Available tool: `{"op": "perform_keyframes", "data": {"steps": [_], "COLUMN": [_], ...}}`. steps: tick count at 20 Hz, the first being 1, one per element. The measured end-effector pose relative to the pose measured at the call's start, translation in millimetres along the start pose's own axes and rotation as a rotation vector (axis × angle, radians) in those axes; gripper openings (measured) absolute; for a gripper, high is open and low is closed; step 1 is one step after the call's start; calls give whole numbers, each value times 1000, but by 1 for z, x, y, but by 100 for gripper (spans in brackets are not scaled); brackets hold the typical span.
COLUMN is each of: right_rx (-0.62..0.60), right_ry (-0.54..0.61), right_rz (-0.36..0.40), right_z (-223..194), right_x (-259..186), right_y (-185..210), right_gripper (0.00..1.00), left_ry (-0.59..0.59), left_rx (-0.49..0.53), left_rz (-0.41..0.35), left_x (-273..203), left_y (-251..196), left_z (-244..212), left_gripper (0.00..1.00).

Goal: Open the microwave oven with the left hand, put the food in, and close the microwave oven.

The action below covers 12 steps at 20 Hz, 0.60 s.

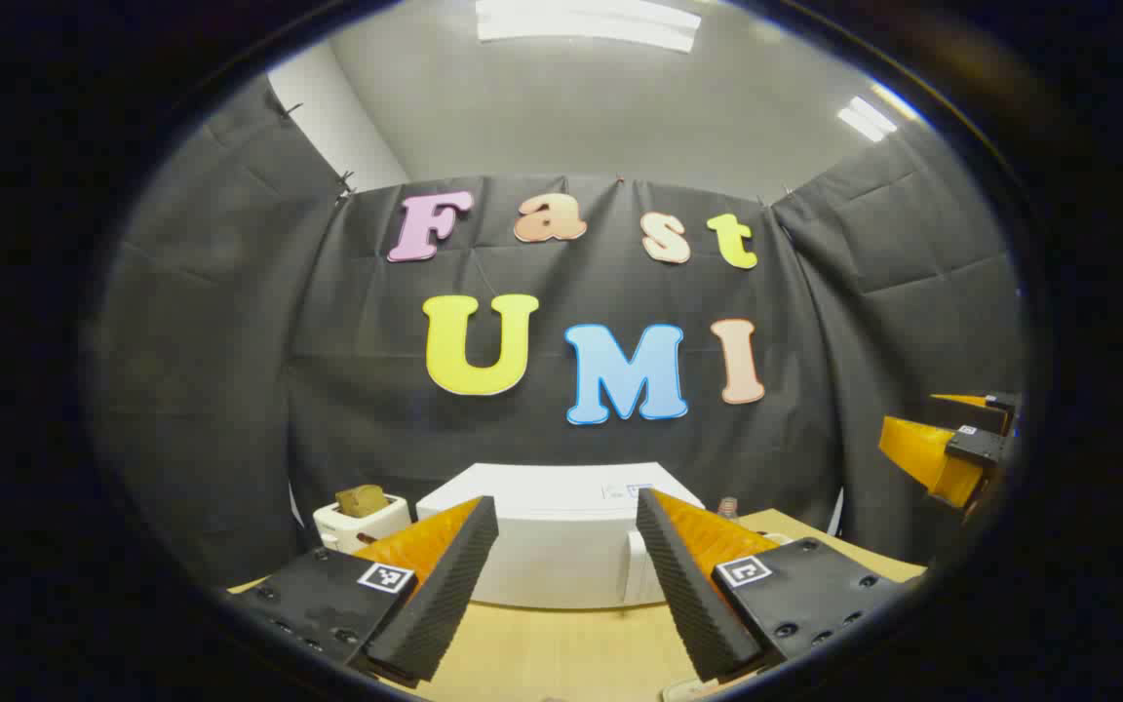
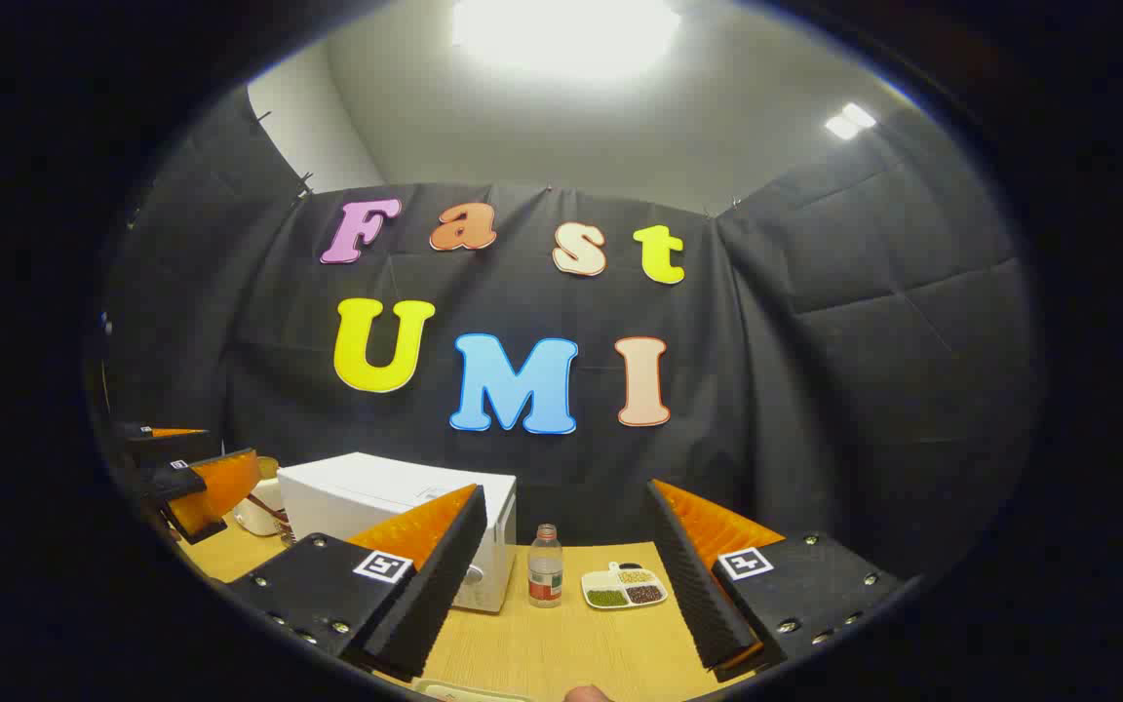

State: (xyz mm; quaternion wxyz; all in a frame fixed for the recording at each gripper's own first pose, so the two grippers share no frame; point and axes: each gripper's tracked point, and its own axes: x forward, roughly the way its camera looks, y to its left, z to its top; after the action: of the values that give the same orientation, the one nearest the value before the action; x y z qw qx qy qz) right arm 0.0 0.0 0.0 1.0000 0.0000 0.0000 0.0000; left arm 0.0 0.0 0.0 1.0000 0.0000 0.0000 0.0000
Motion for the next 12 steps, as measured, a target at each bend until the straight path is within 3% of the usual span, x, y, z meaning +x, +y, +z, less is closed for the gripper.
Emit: {"op": "perform_keyframes", "data": {"steps": [12], "right_rx": [4], "right_ry": [7], "right_rz": [-19], "right_z": [-2], "right_x": [1], "right_y": [-13], "right_gripper": [98], "left_ry": [-2], "left_rx": [1], "left_rz": [-21], "left_x": [12], "left_y": [-17], "left_z": [2], "left_gripper": [99]}}
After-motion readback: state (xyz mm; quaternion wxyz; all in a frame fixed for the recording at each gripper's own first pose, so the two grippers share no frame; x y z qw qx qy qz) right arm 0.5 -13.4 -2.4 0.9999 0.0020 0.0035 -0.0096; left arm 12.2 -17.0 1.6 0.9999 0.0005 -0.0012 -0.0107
